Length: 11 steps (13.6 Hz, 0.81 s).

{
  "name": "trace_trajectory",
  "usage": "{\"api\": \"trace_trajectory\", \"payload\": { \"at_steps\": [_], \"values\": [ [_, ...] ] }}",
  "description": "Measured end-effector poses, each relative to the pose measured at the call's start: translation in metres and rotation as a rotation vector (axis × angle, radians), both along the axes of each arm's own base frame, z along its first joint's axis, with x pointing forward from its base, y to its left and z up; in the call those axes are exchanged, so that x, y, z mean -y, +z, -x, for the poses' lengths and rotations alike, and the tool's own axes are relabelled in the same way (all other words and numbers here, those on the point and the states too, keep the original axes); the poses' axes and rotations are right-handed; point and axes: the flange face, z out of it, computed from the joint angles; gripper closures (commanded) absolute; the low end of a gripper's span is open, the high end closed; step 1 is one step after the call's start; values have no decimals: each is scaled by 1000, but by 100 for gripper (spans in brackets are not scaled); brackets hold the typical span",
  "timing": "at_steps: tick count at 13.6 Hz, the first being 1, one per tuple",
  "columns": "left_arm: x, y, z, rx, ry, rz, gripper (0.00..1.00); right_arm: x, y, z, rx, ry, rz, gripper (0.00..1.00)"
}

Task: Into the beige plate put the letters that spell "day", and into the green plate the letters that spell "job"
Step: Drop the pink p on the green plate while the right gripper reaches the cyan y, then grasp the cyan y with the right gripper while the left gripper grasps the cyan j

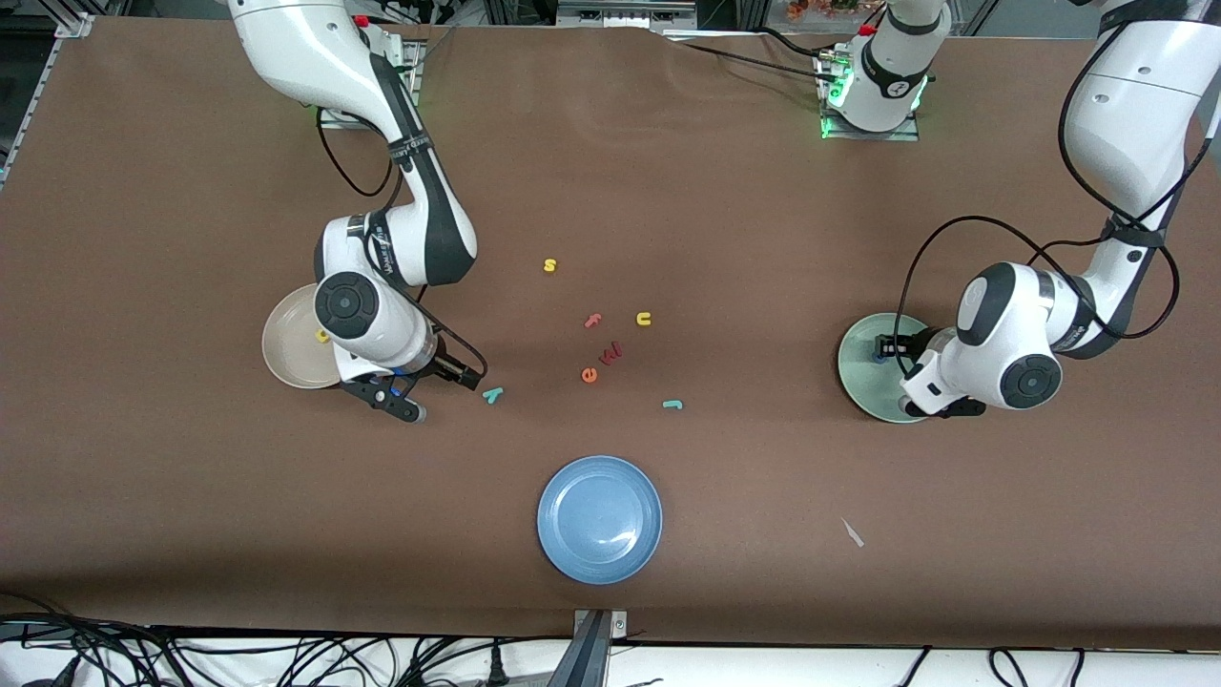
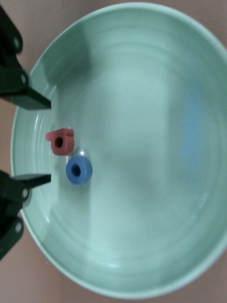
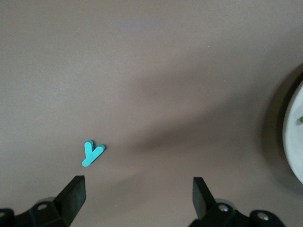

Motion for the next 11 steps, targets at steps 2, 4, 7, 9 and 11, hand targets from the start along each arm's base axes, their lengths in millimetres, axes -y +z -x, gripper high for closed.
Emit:
{"api": "trace_trajectory", "payload": {
  "at_steps": [2,4,7,9,11],
  "values": [
    [29,23,-9,45,-38,29,0,2,1,-2,-10,-57,-59,0],
    [76,62,-20,116,-96,76,0,-1,3,-3,-27,-147,-137,0],
    [135,125,-32,211,-172,135,0,-5,5,-8,8,-329,-153,0],
    [173,141,-33,243,-222,155,0,-11,-7,-9,32,-408,-145,0],
    [217,145,-31,259,-276,183,0,-21,-26,-6,55,-456,-131,0]
  ]
}}
